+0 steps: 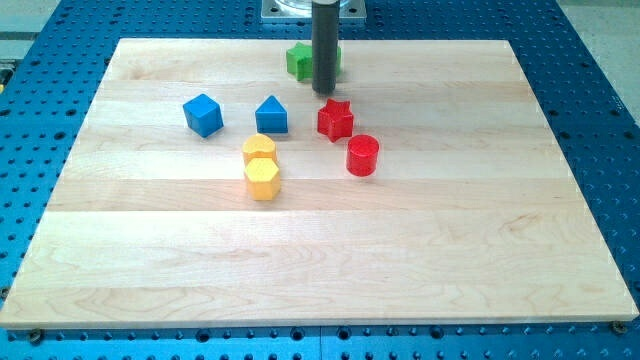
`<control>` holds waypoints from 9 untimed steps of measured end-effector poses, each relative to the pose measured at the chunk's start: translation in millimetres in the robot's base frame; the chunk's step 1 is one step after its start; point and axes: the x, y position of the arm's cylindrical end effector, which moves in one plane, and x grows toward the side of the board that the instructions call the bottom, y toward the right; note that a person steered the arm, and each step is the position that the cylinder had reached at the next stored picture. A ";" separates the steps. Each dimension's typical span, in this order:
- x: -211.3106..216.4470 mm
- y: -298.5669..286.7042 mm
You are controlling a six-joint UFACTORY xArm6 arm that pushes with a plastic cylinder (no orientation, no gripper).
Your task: Place the blue blocks to the bottom center of the board
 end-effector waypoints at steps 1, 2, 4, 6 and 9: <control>23.2 -28.3; 51.3 -53.6; 108.4 -88.2; 91.9 -85.9; -5.9 -149.6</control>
